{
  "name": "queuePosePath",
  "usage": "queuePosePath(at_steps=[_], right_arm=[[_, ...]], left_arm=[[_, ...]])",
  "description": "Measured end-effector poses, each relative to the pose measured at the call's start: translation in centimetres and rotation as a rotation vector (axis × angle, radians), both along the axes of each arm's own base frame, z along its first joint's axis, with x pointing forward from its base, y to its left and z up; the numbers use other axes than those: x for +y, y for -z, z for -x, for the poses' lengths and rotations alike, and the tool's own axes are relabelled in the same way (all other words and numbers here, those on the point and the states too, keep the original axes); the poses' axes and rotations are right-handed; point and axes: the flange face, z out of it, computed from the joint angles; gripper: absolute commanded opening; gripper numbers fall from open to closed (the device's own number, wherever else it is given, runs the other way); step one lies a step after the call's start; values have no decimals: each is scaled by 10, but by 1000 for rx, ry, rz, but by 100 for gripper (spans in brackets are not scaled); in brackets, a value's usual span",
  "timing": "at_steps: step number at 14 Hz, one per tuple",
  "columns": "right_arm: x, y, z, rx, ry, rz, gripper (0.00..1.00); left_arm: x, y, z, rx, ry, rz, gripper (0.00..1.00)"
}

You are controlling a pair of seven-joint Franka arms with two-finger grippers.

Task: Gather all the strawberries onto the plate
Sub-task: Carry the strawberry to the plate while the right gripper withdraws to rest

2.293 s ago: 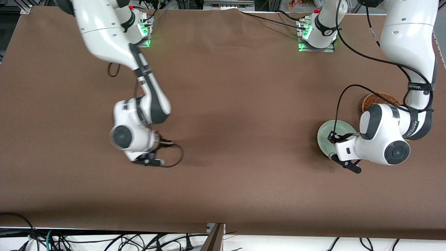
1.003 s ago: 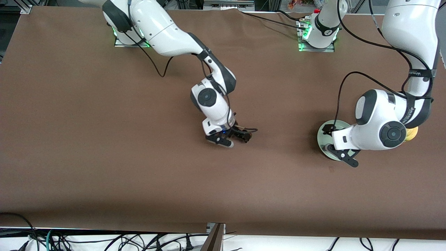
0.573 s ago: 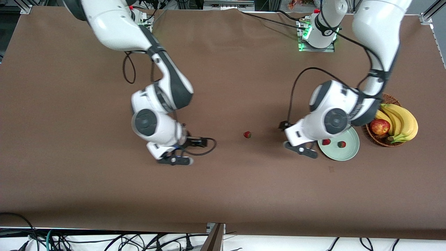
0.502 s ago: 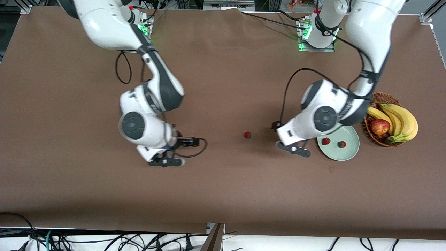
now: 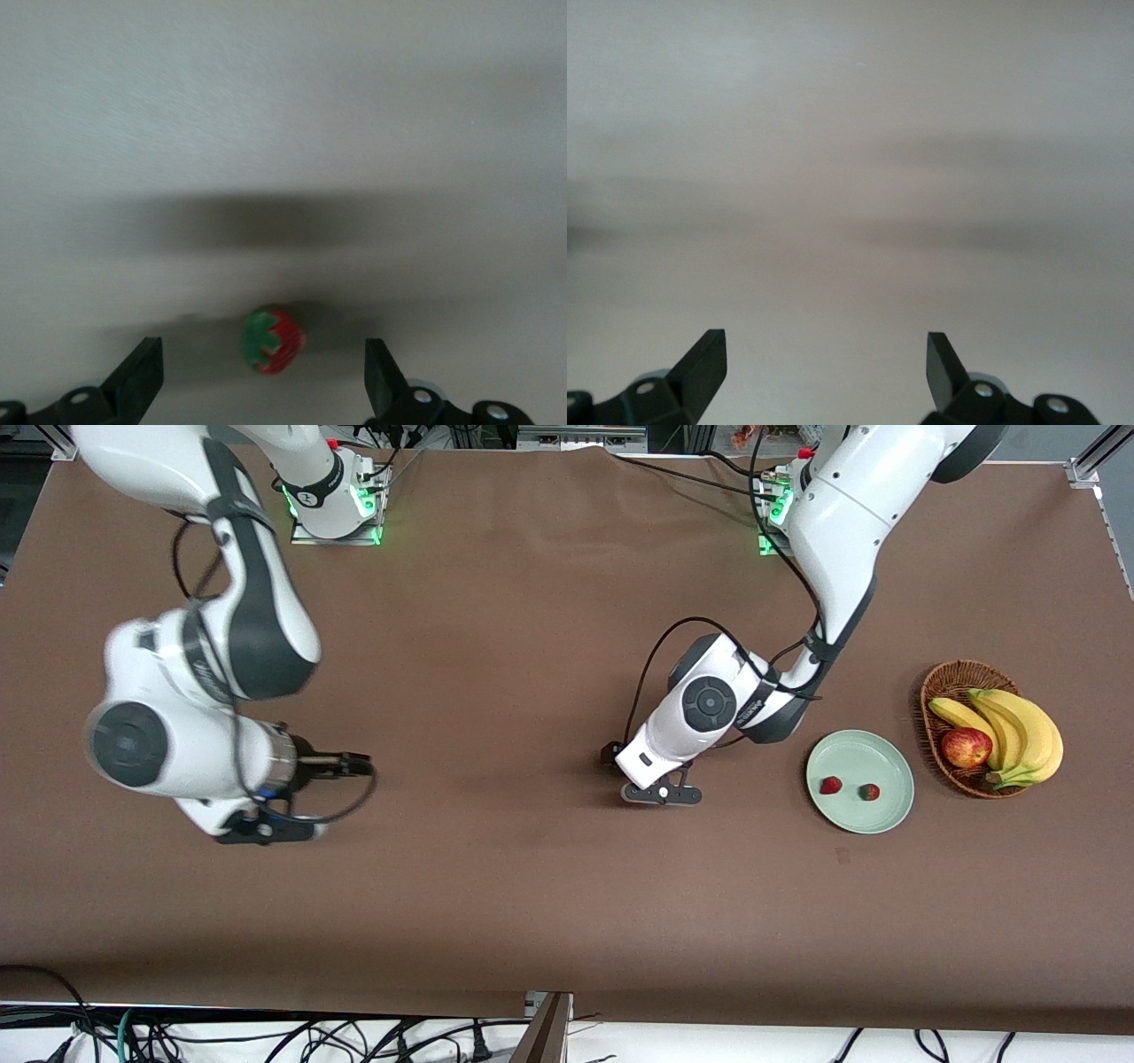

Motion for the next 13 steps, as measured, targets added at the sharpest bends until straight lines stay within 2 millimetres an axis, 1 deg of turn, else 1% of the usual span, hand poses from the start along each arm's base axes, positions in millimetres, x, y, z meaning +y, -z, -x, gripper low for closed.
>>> queuePosePath(at_steps=[1, 2, 3, 4, 5, 7, 8, 9, 11, 12, 13], right_arm=[[-24, -21, 10, 3, 12, 12, 100], [-44, -38, 22, -1, 7, 30, 100], [-62, -56, 35, -6, 3, 51, 100], [-73, -73, 52, -9, 2, 66, 100], [-81, -91, 71, -11, 7, 73, 100], [-90, -118, 104, -17, 12, 71, 100], [-94, -126, 117, -18, 14, 72, 100], [-101, -130, 125, -17, 24, 73, 100], [-122, -143, 134, -32, 54, 71, 100], [-128, -151, 137, -47, 63, 69, 100], [-129, -159, 141, -61, 66, 68, 100]], left_arm=[[-2, 5, 1, 0, -6, 3, 97], [-1, 8, 1, 0, -11, 4, 84], [0, 10, 1, 1, -14, 3, 62], [1, 12, 0, 3, -16, 0, 45], [2, 14, 1, 6, -17, -1, 29], [2, 18, 1, 11, -17, -3, 6], [2, 19, 2, 12, -18, -3, 1], [2, 19, 1, 12, -18, -3, 0], [2, 17, 1, 10, -18, -2, 0], [3, 17, 0, 13, -19, -4, 0], [5, 14, -2, 24, -19, -14, 0]])
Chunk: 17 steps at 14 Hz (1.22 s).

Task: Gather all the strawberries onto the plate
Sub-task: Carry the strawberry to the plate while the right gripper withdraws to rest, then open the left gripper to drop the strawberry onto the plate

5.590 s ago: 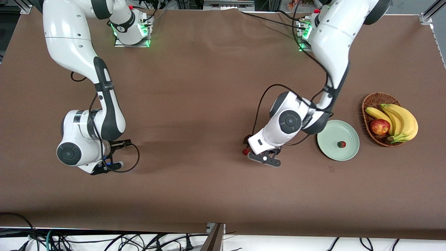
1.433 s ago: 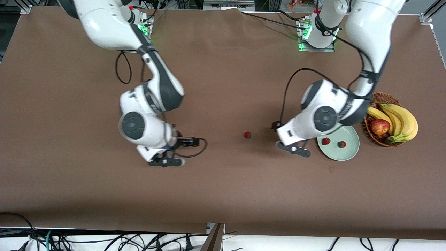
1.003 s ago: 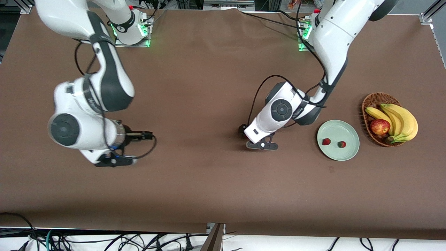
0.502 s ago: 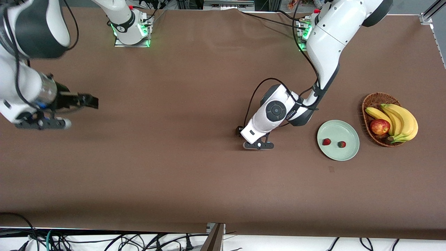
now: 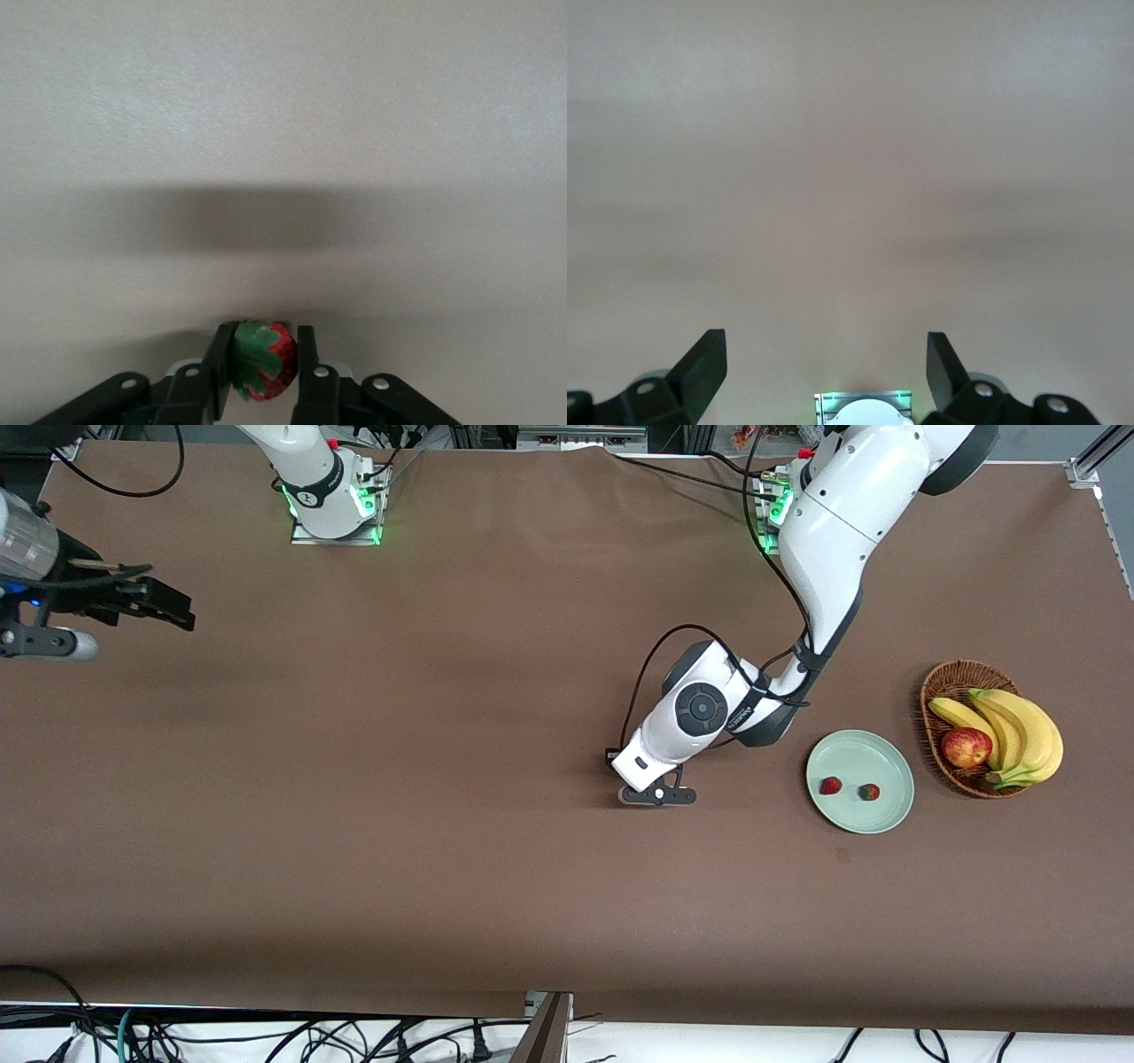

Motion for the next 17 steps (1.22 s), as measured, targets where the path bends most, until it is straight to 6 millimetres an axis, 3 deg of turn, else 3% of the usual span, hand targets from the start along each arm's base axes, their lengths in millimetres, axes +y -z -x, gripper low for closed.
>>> queuePosePath(at_steps=[2, 5, 7, 9, 11, 13, 16, 17], right_arm=[[1, -9, 6, -13, -3, 0, 100], [12, -10, 10, 2, -22, 1, 100], [16, -10, 11, 4, -32, 2, 100], [14, -10, 11, 5, -59, 1, 100], [11, -11, 9, 3, -77, -1, 100], [9, -12, 8, 2, -81, -2, 100], [9, -11, 7, 3, -83, -3, 100], [9, -12, 7, 2, -84, -3, 100]], left_arm=[[10, -18, -7, 31, 0, -38, 0], [45, -73, -26, 73, 10, -110, 0], [84, -107, -39, 104, 33, -140, 0], [137, -129, -55, 106, 87, -138, 0], [194, -135, -65, 141, 163, -135, 0], [245, -125, -68, 178, 232, -176, 5], [292, -98, -60, 223, 306, -296, 5], [303, -88, -57, 241, 316, -315, 12]])
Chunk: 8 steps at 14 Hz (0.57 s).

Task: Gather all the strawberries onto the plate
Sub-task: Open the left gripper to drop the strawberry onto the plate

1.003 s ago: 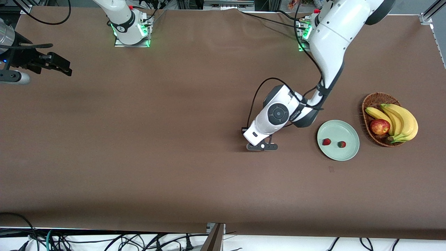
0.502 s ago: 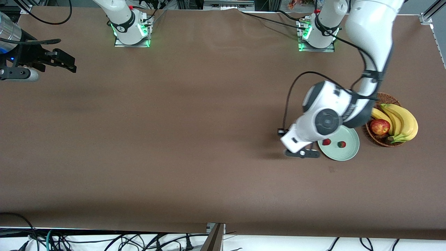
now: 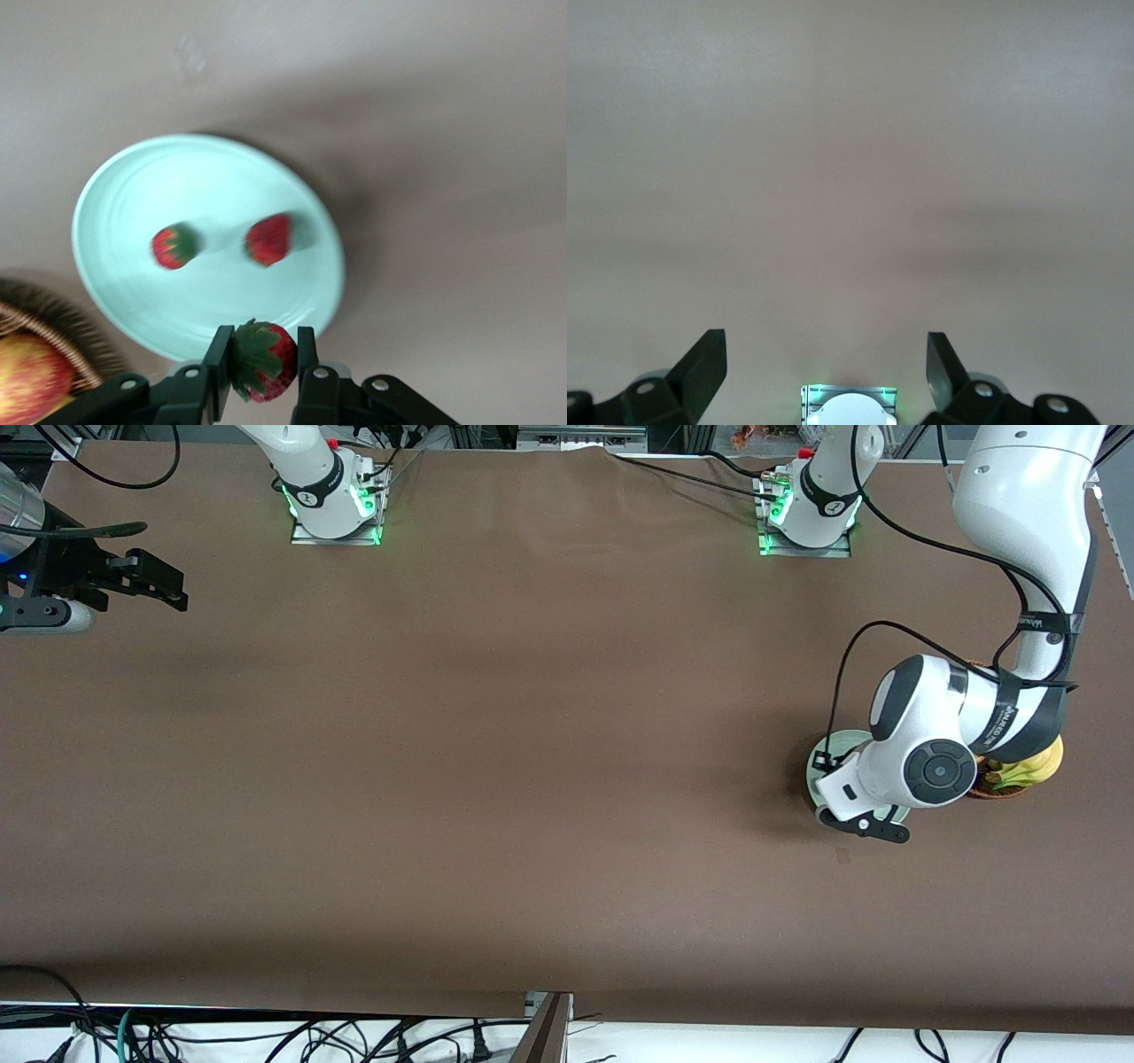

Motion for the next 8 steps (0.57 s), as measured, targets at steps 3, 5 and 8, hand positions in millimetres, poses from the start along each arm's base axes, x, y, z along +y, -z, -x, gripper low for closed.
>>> queuePosePath(at_steps=[3, 5, 8], right_arm=[[0, 0, 0, 0, -2, 0, 100], [0, 0, 0, 0, -2, 0, 100], [0, 0, 0, 1, -2, 0, 100]], left_arm=[[22, 40, 17, 41, 10, -8, 22], [34, 68, 27, 39, 15, -5, 92], [54, 82, 32, 34, -6, 5, 100]])
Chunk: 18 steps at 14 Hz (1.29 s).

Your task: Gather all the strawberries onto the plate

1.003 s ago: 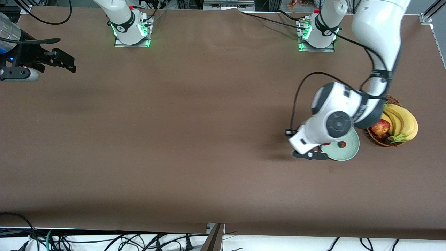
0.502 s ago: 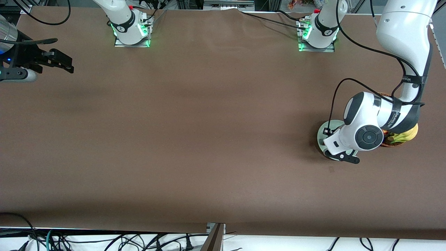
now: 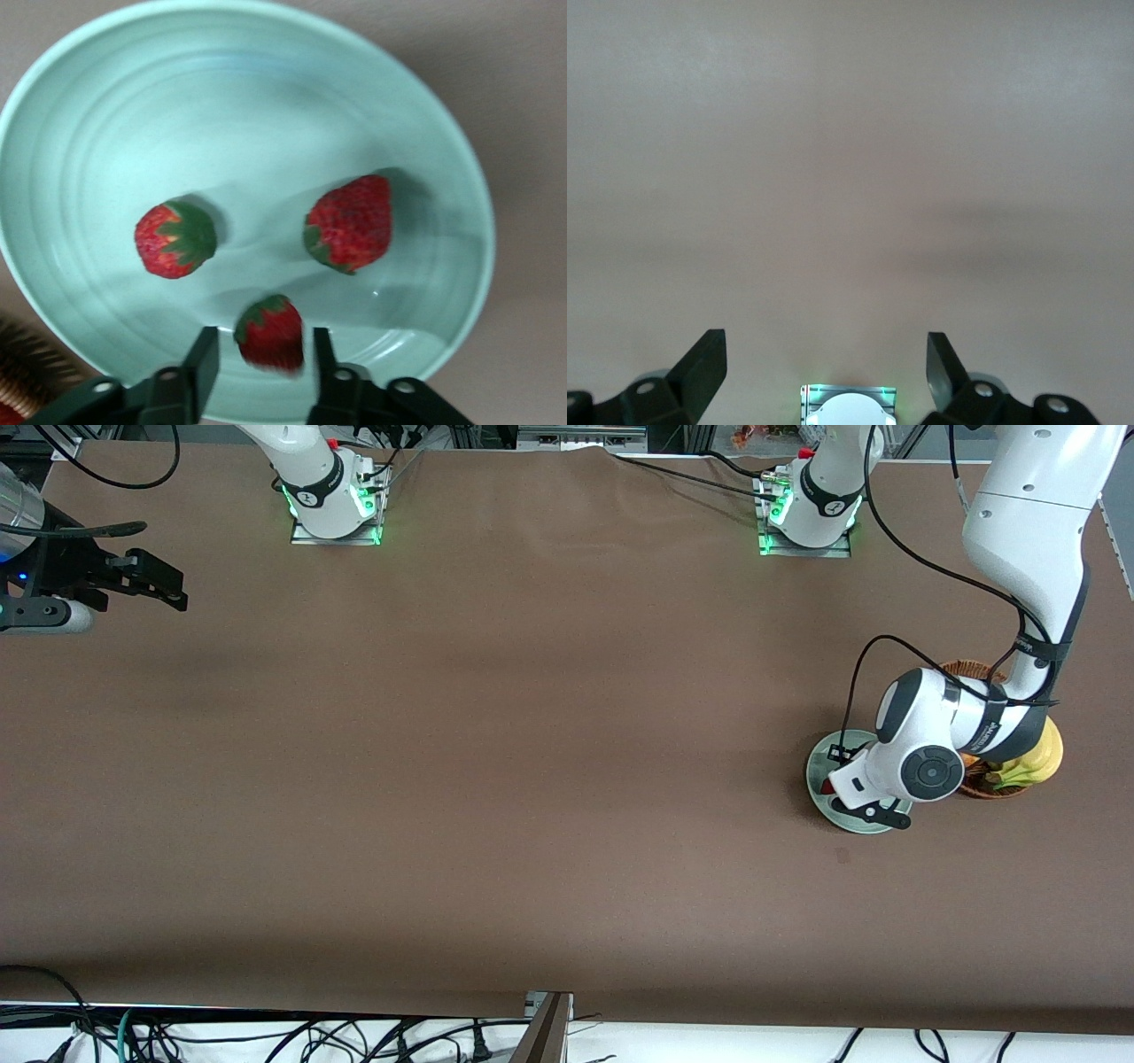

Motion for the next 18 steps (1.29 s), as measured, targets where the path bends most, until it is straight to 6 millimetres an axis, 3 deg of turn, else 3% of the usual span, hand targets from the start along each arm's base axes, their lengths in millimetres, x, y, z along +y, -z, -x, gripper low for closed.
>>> queuePosePath(at_steps=[3, 5, 7, 9, 11, 14, 16, 18], right_arm=[[-1, 0, 0, 1, 1, 0, 100], [-4, 0, 0, 1, 7, 0, 100], [-6, 0, 0, 1, 10, 0, 100], [-6, 0, 0, 2, 11, 0, 100], [-6, 0, 0, 3, 11, 0, 100], [-6, 0, 0, 3, 12, 0, 100], [-6, 0, 0, 3, 12, 0, 100], [-6, 0, 0, 3, 12, 0, 100]], left_arm=[[-3, -10, -4, -18, 4, 3, 100], [-12, -44, -12, -45, 15, -4, 100], [-29, -109, -18, -67, 31, -26, 100], [-53, -191, -14, -84, 38, -44, 100], [-69, -265, 1, -101, 4, -4, 100], [-71, -360, 24, -190, -31, 9, 100], [-68, -405, 33, -250, -55, 37, 100], [-57, -416, 31, -270, -85, 61, 100]])
